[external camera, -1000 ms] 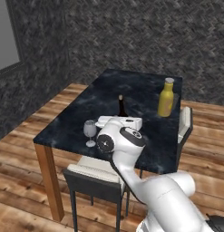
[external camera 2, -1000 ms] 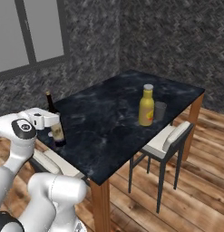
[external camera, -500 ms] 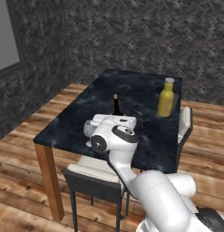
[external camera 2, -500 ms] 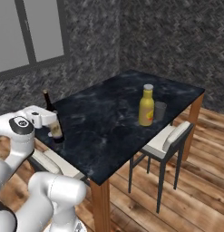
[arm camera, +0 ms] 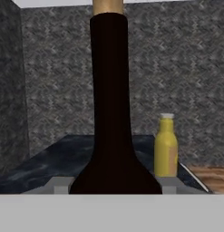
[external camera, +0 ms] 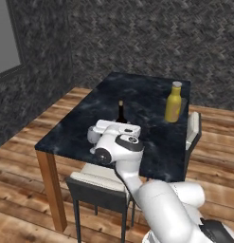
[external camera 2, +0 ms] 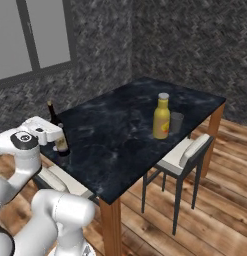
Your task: There is a wine glass and glass cup on the dining counter. Place the wine bottle next to the wine glass and the juice bottle next to the glass cup.
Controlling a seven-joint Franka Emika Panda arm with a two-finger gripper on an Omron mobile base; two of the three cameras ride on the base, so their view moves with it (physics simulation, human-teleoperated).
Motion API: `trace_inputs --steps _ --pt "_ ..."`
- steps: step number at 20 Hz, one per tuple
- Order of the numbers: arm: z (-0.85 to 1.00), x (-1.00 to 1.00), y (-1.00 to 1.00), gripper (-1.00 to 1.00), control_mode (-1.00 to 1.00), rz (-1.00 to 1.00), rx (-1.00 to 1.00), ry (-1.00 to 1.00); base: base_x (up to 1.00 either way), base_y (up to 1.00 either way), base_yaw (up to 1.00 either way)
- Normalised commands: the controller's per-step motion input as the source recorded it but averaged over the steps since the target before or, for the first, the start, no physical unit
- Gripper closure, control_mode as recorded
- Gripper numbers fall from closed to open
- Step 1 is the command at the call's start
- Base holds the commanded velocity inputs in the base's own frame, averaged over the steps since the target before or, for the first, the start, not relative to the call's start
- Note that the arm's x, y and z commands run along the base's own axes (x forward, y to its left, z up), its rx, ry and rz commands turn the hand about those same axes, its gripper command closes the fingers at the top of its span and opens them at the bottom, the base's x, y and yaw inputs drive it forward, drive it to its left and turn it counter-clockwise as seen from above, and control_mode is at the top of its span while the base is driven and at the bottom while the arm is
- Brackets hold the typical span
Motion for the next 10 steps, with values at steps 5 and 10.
trace_inputs --steps 5,10 --pt "-0.08 0.2 0.0 1.0 -1.0 0.0 0.06 0.0 0.0 0.0 0.0" --pt "-0.14 0.23 0.0 1.0 -1.0 0.01 0.02 0.0 0.0 0.0 0.0"
